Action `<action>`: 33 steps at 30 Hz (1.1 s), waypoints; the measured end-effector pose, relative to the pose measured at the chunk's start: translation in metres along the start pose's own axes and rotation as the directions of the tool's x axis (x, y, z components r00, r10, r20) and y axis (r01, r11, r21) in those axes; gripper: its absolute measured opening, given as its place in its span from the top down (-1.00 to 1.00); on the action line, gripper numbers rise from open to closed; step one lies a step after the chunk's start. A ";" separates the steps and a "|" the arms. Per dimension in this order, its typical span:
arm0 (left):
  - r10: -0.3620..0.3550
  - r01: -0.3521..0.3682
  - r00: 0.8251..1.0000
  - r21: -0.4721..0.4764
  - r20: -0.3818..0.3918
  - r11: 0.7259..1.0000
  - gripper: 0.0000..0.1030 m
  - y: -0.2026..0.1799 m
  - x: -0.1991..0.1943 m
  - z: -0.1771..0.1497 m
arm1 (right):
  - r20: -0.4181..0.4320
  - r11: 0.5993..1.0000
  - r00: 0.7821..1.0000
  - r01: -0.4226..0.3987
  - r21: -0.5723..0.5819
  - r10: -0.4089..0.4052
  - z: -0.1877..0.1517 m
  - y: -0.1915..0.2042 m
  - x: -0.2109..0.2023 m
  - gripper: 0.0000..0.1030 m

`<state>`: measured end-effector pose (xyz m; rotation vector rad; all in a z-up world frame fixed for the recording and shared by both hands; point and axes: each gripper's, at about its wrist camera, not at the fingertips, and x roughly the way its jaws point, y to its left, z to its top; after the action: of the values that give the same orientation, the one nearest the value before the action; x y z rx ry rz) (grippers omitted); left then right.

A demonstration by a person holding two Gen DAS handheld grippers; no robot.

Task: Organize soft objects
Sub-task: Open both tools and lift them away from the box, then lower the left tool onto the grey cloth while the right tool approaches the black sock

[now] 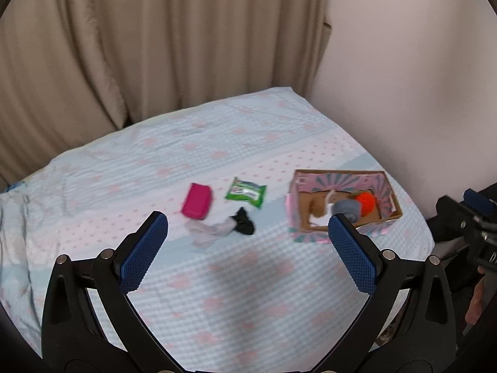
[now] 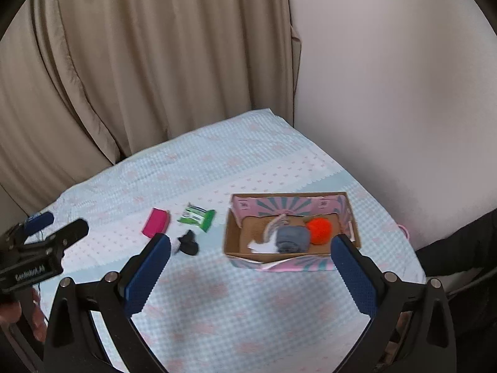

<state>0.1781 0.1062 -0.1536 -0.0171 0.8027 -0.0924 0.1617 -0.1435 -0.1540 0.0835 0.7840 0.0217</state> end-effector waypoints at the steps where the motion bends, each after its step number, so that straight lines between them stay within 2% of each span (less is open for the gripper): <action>1: -0.001 0.001 1.000 -0.003 0.002 1.000 -0.99 0.012 -0.004 -0.005 | 0.009 1.000 1.000 -0.003 -0.001 0.003 -0.002 0.007 -0.001 -0.99; 9: -0.036 0.037 0.999 0.040 -0.014 0.999 -0.99 0.078 0.001 -0.024 | 0.041 1.000 0.999 -0.010 -0.024 0.011 -0.023 0.071 0.007 -0.99; 14: -0.055 0.057 0.998 0.072 -0.022 0.996 -0.99 0.107 0.033 -0.027 | 0.030 0.999 0.999 -0.027 -0.033 0.028 -0.033 0.103 0.034 -0.99; 21: -0.109 0.115 0.991 0.089 -0.075 0.989 -0.99 0.131 0.124 -0.048 | 0.005 0.988 0.996 -0.089 -0.129 0.090 -0.058 0.137 0.116 -0.99; 27: -0.168 0.180 0.980 0.120 -0.107 0.976 -0.99 0.133 0.213 -0.087 | -0.019 0.977 0.996 -0.091 -0.194 0.089 -0.086 0.147 0.199 -0.99; 31: -0.191 0.209 0.972 0.131 -0.136 0.969 -0.95 0.130 0.272 -0.118 | -0.048 0.962 0.996 -0.090 -0.259 0.080 -0.112 0.153 0.260 -0.86; 33: -0.193 0.212 0.971 0.129 -0.142 0.969 -0.94 0.130 0.295 -0.126 | -0.052 0.955 0.997 -0.068 -0.289 0.056 -0.121 0.154 0.284 -0.85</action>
<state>0.3015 0.2118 -0.4595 0.0427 0.9199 -0.3480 0.2792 0.0322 -0.4266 -0.1725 0.8134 0.1986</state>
